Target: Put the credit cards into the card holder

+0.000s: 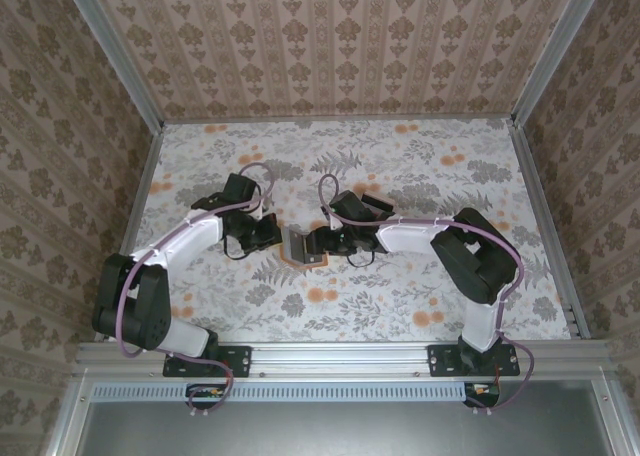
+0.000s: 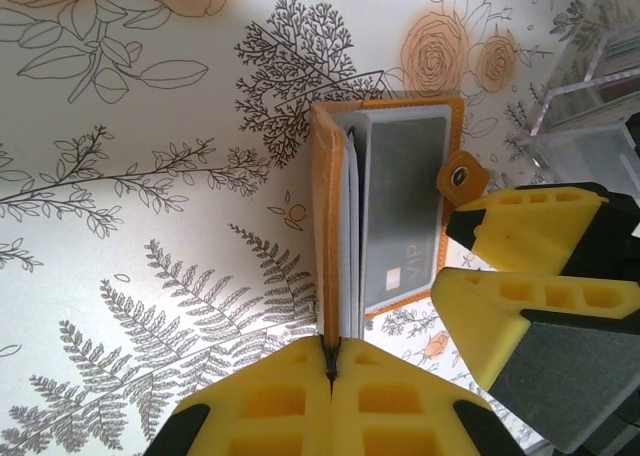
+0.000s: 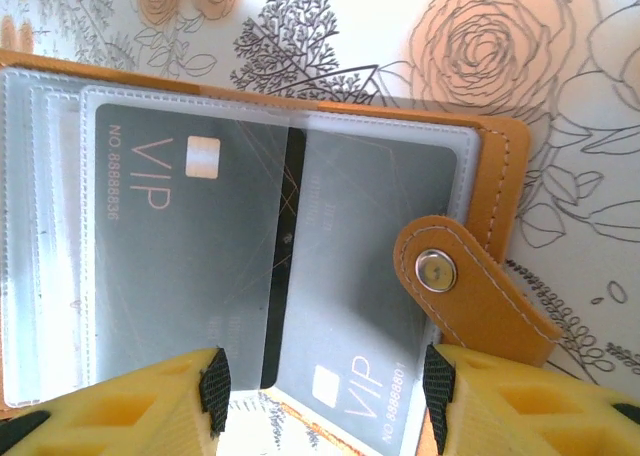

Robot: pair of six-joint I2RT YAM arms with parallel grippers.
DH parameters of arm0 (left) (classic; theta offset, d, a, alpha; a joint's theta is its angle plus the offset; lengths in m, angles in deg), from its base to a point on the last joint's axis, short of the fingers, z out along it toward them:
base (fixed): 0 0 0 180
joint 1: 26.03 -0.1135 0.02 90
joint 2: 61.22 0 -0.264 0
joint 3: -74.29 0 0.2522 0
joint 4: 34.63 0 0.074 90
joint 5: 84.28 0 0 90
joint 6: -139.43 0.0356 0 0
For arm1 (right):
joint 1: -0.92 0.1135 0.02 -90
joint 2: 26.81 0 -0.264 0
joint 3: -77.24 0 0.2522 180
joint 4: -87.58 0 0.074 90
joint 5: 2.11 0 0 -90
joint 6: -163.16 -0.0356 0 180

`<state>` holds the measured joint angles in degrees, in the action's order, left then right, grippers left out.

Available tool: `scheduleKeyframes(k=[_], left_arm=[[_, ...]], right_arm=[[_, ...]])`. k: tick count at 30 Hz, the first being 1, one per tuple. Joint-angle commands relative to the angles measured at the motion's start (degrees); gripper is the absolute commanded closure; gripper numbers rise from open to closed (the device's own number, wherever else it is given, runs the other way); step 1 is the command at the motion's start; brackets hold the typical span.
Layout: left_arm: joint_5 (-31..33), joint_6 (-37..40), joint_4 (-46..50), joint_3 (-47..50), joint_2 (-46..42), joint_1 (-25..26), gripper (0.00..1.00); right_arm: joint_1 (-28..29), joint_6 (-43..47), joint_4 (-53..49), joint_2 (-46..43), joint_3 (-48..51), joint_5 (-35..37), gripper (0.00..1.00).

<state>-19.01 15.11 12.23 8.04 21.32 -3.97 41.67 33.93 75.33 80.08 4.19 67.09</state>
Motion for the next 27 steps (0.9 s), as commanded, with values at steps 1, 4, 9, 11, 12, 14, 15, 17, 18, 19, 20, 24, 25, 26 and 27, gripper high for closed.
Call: scheduleKeyframes(k=[1,4,9,11,12,14,15,17,18,19,20,24,25,26,27], left_arm=[[0.28,2.08,3.19,-3.82,0.35,0.22,1.00],[1.54,2.59,5.68,-6.07,1.11,1.58,1.00],[2.47,2.69,7.31,-8.27,2.82,3.71,1.00],[2.60,2.44,7.29,-8.50,3.55,3.77,1.00],[2.37,2.32,6.95,-8.37,3.94,3.70,1.00],[2.15,2.25,6.38,-7.97,4.37,5.48,1.00],[2.06,2.32,6.15,-7.72,4.70,5.50,1.00],[2.36,2.42,6.09,-7.08,4.90,5.26,1.00],[2.41,2.34,5.81,-6.54,4.66,5.14,1.00],[2.33,2.17,5.33,-5.97,4.47,4.97,1.00],[2.21,2.01,4.77,-5.18,4.30,4.70,1.00],[1.92,1.72,3.58,-2.57,3.75,2.85,1.00],[1.95,1.69,3.11,-1.77,3.44,2.27,1.00],[1.97,1.50,2.47,-0.51,2.99,1.46,1.00],[1.65,1.38,1.69,0.77,2.51,0.45,1.00]], right_arm=[[-0.11,-0.92,2.76,2.19,-0.32,-3.32,0.43],[-0.06,-1.03,2.59,4.01,-0.71,-1.85,0.45],[-0.06,-0.33,0.94,5.15,-1.43,0.80,0.58],[-0.10,-0.24,0.52,5.26,-1.77,1.11,0.62],[-0.07,-0.32,0.26,5.39,-2.03,1.24,0.62],[-0.03,-0.35,0.15,5.67,-2.42,1.27,0.63],[0.03,-0.42,0.26,5.75,-2.45,1.32,0.63],[0.03,-0.29,-0.14,5.85,-2.66,1.29,0.63],[-0.01,-0.24,-0.19,5.95,-2.70,1.19,0.63],[0.03,-0.24,0.03,5.79,-2.53,1.21,0.63],[0.03,-0.26,0.09,5.68,-2.53,1.16,0.63],[0.94,1.12,-2.36,4.61,-4.08,2.08,0.63],[1.37,1.65,-3.54,4.31,-4.77,2.71,0.63],[1.78,2.37,-4.83,4.13,-5.53,3.20,0.63],[2.11,2.77,-5.68,4.09,-6.13,3.38,0.63]])
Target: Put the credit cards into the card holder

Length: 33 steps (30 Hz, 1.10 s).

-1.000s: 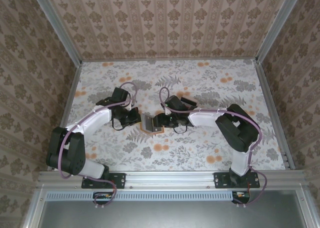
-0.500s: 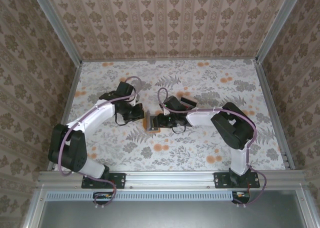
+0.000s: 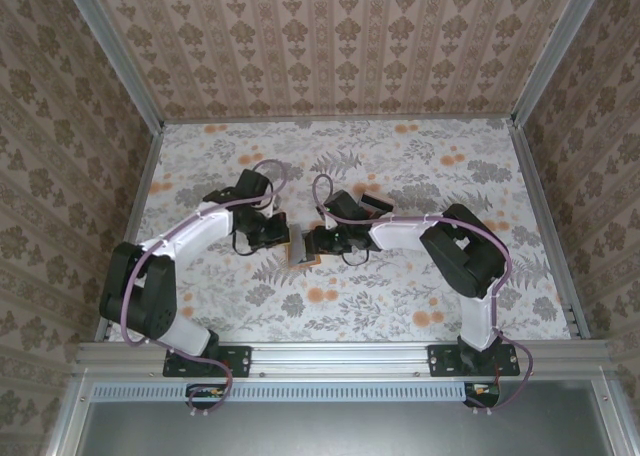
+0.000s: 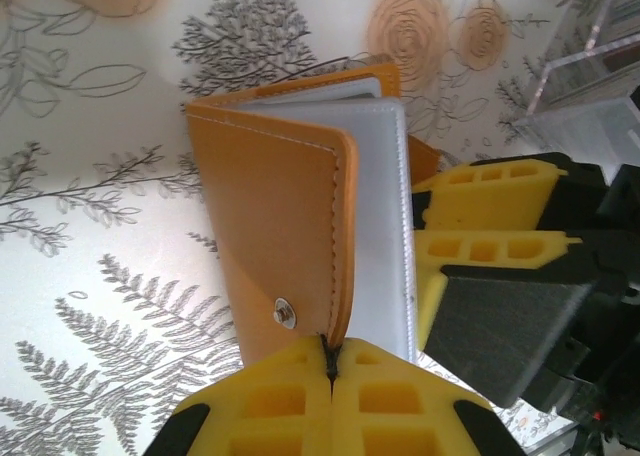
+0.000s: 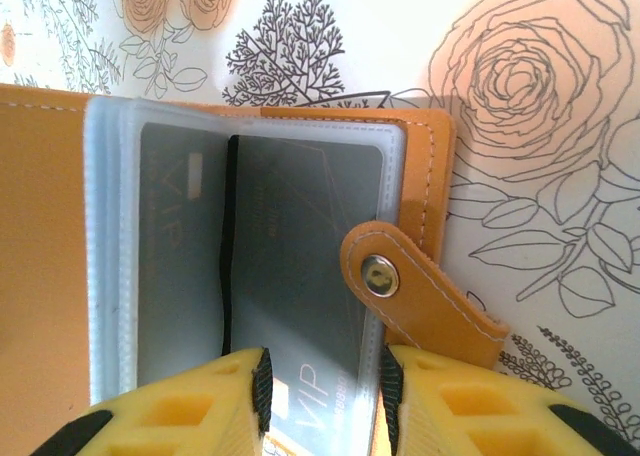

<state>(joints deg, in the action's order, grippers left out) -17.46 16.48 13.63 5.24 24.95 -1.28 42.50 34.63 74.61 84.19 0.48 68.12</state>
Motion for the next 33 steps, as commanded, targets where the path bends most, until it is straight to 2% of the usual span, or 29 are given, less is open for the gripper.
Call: scheduleKeyframes(k=[1,11,19,33], left_arm=[[-0.40,-0.09,-0.58,4.63,-1.47,-3.12,1.00],[-3.03,0.87,-4.57,10.88,-2.04,-9.13,1.00],[-3.47,1.64,-5.15,11.06,-0.73,-9.77,1.00],[-4.06,2.41,-6.55,12.18,0.99,-11.31,1.00]], right_arm=[[1.32,2.29,-5.26,0.04,-2.64,2.51,0.63],[1.42,4.30,-8.97,-0.15,-3.78,4.51,0.63],[1.35,5.39,-11.47,-1.33,-4.98,5.33,0.62],[0.25,6.14,-13.53,-8.51,-3.03,5.44,0.62]])
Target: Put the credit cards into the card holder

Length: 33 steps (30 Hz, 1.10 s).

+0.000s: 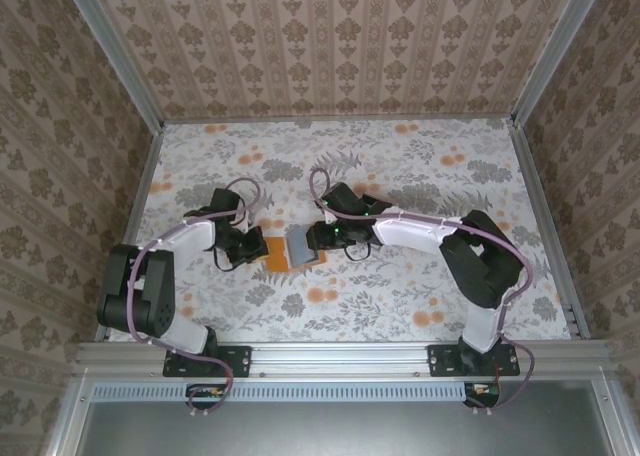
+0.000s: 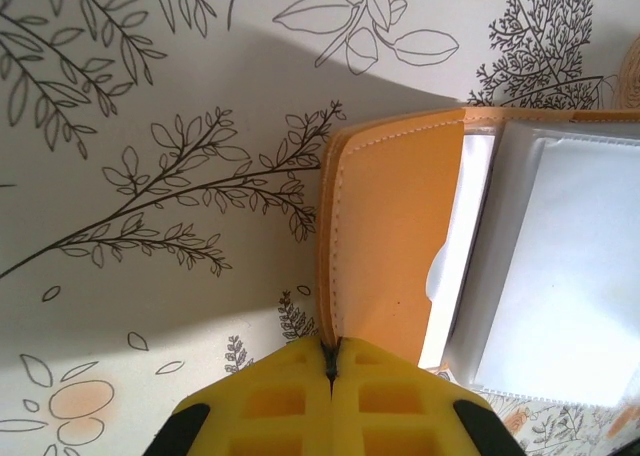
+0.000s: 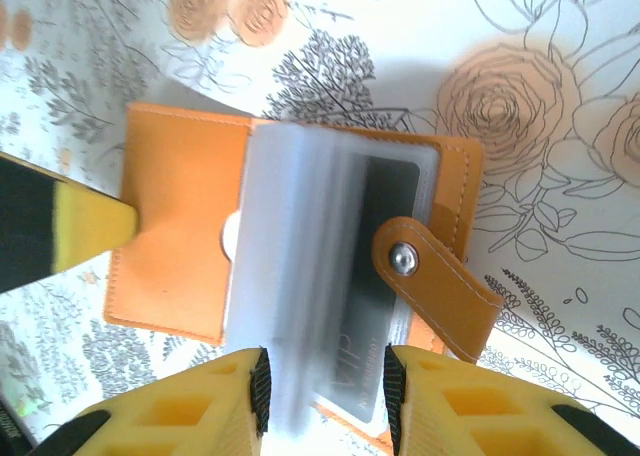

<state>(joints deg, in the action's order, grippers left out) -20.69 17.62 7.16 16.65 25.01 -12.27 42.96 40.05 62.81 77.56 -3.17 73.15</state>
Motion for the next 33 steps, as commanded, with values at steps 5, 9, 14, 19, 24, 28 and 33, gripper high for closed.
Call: scheduleKeyframes(k=[5,9,14,19,24,28,33], left_arm=[[-1.16,0.88,-0.95,1.45,0.98,-0.22,1.00],[-1.41,0.61,-1.48,1.78,1.05,-0.07,1.00],[-1.34,0.42,-1.56,2.02,0.90,0.22,1.00],[-1.44,0.34,-1.99,2.09,1.23,0.39,1.00],[-1.50,0.13,-2.37,2.11,1.63,0.81,1.00],[-1.54,0.11,-2.52,2.06,1.87,0.83,1.00],[-1.71,-0.05,-2.80,1.76,2.36,1.14,1.00]], right_arm=[[0.03,0.18,-0.69,-1.85,-0.13,-3.01,0.62],[0.04,0.54,-1.73,1.70,-1.20,-3.81,0.59],[0.05,0.23,-1.39,4.19,-0.76,-2.58,0.57],[0.30,-0.34,-0.20,5.06,-1.04,-3.73,0.57],[0.54,-0.23,-0.47,4.18,-1.29,-3.31,0.58],[0.83,0.79,-2.21,2.40,-1.29,-1.02,0.58],[1.02,0.85,-1.86,2.20,-0.98,-1.00,0.59]])
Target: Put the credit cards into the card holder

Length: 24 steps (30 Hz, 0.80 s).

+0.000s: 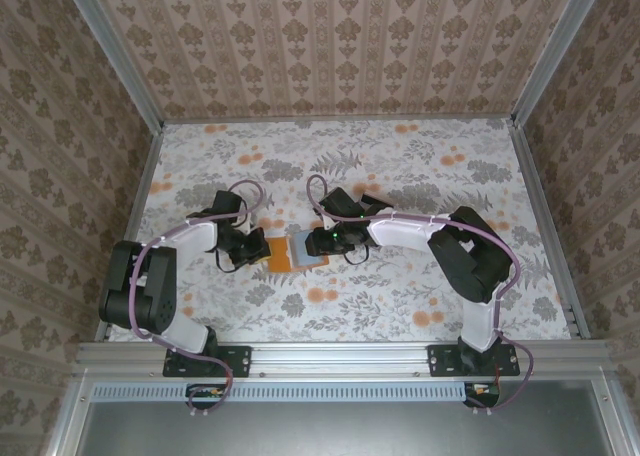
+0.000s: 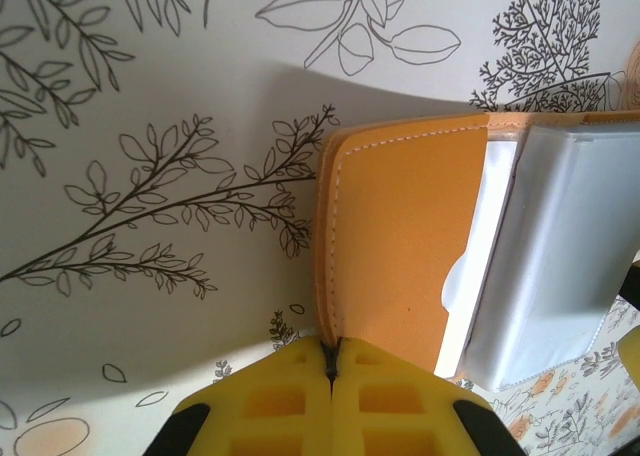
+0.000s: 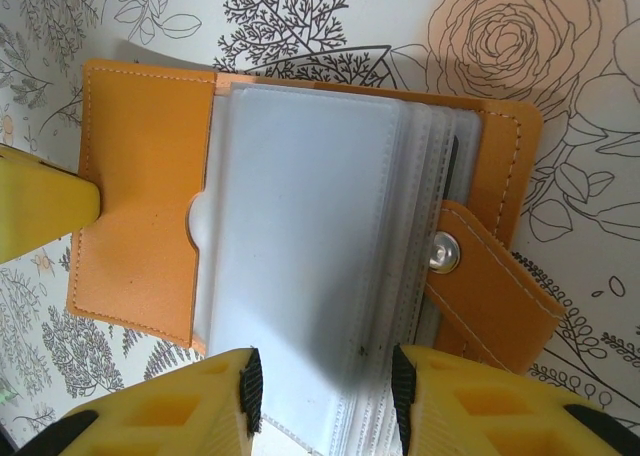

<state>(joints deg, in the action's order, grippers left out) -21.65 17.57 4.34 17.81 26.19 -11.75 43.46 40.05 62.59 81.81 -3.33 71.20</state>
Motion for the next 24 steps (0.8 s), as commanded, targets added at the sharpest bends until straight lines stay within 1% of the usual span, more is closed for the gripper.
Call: scheduleKeyframes(k=[1,7,12,19,24], left_arm=[[-0.75,-0.01,0.02,0.58,1.23,0.66,1.00],[-0.55,0.03,0.14,0.67,1.24,0.85,1.00],[-0.63,-0.22,-0.16,0.62,1.34,1.03,1.00],[-0.66,-0.17,-0.11,0.53,1.31,1.19,1.00],[-0.71,-0.14,-0.01,0.46,1.29,1.18,1.00]], right_arm=[[0.60,0.85,-1.44,-2.04,-0.84,0.96,0.59],[0.72,1.27,-1.68,-4.51,-0.24,3.04,0.59],[1.09,1.64,-2.36,-4.58,-1.13,2.78,0.59],[1.15,1.05,-1.53,-0.26,-2.27,0.96,0.59],[1.16,1.19,-2.02,1.98,-2.88,1.95,0.59]])
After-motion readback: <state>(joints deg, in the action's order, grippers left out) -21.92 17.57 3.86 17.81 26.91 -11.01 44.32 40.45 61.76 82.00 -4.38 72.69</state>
